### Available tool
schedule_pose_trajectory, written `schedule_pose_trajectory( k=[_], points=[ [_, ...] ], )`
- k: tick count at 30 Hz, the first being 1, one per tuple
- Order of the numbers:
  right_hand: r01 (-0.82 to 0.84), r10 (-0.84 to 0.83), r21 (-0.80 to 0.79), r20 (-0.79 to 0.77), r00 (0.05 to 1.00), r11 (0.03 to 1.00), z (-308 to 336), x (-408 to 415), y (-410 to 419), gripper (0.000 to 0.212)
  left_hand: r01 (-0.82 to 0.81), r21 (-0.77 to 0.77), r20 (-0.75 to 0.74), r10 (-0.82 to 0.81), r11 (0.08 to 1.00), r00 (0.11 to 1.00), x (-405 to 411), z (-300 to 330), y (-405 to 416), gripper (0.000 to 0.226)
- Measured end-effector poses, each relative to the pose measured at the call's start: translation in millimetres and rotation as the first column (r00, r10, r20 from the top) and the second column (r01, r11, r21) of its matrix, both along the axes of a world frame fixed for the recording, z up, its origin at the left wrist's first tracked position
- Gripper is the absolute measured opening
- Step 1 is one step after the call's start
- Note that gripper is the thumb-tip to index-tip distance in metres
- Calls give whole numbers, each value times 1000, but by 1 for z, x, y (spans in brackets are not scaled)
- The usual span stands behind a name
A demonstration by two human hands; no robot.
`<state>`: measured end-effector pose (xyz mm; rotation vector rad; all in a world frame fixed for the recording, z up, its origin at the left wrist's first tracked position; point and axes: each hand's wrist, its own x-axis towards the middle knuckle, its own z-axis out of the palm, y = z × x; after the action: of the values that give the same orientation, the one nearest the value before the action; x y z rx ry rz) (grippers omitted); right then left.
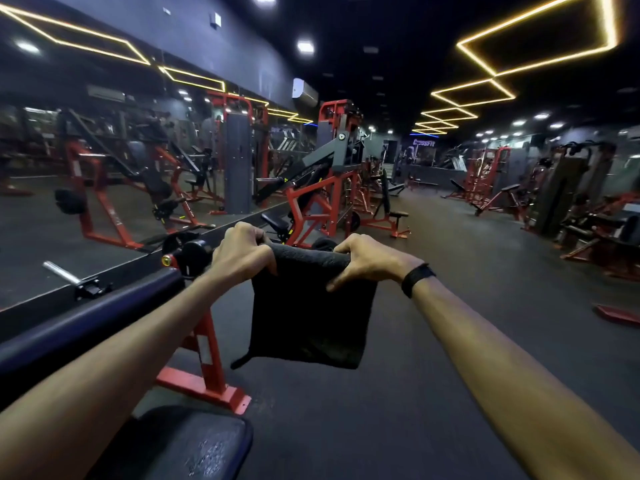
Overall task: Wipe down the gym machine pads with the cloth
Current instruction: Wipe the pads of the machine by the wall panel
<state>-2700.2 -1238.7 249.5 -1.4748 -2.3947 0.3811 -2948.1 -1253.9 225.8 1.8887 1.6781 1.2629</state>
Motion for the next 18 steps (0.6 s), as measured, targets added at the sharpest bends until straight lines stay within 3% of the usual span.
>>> schedule_pose_trajectory(
  k=[2, 4, 7, 10, 16, 18],
  points=[
    [-40, 37, -57, -55, 998, 998, 4, 8, 2, 38, -1, 0, 9, 1, 1000, 1000, 7, 5, 4, 24],
    [-5, 8, 21, -141, 990, 1000, 4, 18, 9, 23, 14, -3, 29, -14, 1000, 999, 14, 9, 10, 22],
    [22, -2, 116, -168, 986, 993, 0, 28, 25, 35, 1, 21, -2, -1, 1000, 1000, 24, 10, 24, 14],
    [-16, 29, 79, -166, 986, 997, 4, 36, 42, 34, 12, 26, 30, -12, 1000, 999, 31, 11, 42, 17],
    [2, 21, 156, -143, 989, 988, 16, 44, 96, 27, 37, 39, 67, -39, 999, 997, 39, 25, 97, 15],
    [-5, 25, 180, -106, 994, 984, 25, 44, 114, 27, 46, 37, 82, -49, 998, 995, 39, 29, 118, 23]
  ],
)
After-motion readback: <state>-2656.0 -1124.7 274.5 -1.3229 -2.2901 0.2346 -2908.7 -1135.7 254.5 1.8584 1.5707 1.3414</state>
